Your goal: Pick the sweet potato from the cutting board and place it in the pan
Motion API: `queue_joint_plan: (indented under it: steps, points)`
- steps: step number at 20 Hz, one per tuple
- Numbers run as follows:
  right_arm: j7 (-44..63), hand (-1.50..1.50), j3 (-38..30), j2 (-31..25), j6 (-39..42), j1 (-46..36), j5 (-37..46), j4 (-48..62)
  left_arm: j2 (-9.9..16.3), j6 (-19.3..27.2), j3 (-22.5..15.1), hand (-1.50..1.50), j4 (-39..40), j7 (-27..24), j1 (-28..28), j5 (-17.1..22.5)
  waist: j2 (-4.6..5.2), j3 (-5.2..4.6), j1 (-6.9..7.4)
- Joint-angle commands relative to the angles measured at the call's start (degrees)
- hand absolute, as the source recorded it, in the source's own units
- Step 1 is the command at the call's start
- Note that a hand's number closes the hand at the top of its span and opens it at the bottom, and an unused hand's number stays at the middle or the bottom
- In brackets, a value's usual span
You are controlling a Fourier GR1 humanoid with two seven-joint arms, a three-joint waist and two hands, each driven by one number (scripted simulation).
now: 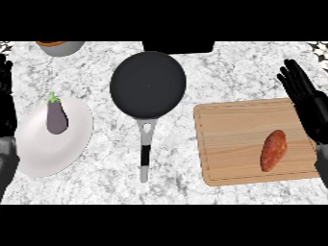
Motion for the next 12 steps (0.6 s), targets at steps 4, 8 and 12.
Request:
queue_joint_plan:
  steps: [4,8,12]
  points:
    - [-5.57,1.5,-12.64,-3.11,7.52,2.45,-10.8,1.59,-2.39,-6.23,-3.7,0.0,-2.42,8.1,2.51,4.57,-0.89,-1.31,1.94]
    - [-6.29,1.5,-14.25,-8.79,-0.07,12.64,-1.65,6.47,-5.49,-10.08,-5.25,0.0,-1.95,9.12,8.57,9.63,-1.03,-1.46,0.32]
    - [-20.69,-1.5,-15.44,-9.33,-1.26,27.07,5.21,1.48,-4.83,-9.56,-4.92,0.0,-4.11,11.86,8.13,9.77,-1.39,-1.34,-0.8]
